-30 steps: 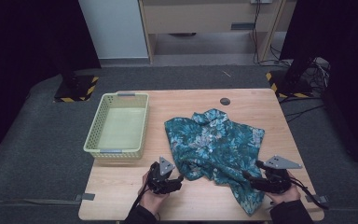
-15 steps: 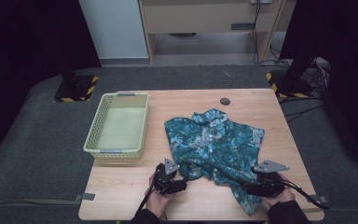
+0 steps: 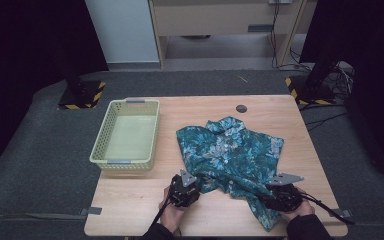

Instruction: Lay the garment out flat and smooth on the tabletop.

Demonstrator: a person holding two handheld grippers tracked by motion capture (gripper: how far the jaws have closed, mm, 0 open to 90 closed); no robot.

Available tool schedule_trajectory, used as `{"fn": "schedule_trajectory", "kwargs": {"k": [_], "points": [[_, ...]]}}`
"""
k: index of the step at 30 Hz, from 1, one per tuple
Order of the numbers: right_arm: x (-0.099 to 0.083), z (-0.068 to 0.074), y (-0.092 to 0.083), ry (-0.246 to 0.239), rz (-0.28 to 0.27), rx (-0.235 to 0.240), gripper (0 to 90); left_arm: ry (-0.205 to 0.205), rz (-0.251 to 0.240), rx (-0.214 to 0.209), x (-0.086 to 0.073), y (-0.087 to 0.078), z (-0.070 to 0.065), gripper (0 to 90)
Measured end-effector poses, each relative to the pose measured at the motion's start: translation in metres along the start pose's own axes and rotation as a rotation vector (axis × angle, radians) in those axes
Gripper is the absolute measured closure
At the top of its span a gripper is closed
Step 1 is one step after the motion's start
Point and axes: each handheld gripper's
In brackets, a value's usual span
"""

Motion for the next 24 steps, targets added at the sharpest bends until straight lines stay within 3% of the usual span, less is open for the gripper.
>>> {"fn": "schedule_trajectory", "kwargs": {"k": [1, 5, 9, 15, 18, 21, 24], "points": [[0.000, 0.000, 0.000, 0.000, 0.000, 0.000, 56.4, 0.006, -0.001, 0.005, 0.000, -0.001, 0.000, 71.4], [0.000, 0.001, 0.001, -0.011, 0.026, 0.018, 74.6, 0.017, 0.003, -0.002, 0.001, -0.004, 0.000, 84.3], [0.001, -0.002, -0.003, 0.007, 0.003, 0.012, 83.3, 0.038, -0.004, -0.014, 0.007, -0.015, 0.001, 86.9], [0.003, -0.008, -0.014, 0.035, -0.061, -0.028, 85.2, 0.061, -0.067, -0.030, 0.024, -0.049, 0.014, 87.1], [0.004, -0.011, -0.018, 0.051, -0.090, -0.046, 85.0, 0.071, -0.050, -0.044, 0.031, -0.064, 0.023, 86.5], [0.004, -0.013, -0.020, 0.060, -0.114, -0.072, 82.8, 0.090, -0.035, -0.008, 0.033, -0.064, 0.031, 84.9], [0.006, -0.015, -0.016, 0.067, -0.119, -0.096, 79.7, 0.096, -0.025, 0.035, 0.030, -0.054, 0.038, 80.5]]}}
Point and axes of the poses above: each handheld gripper's, and its own axes: y roughly forward along the jaws, x roughly out of its top, z roughly to its left, and after that the axes turned 10 degrees about -y, right-handed
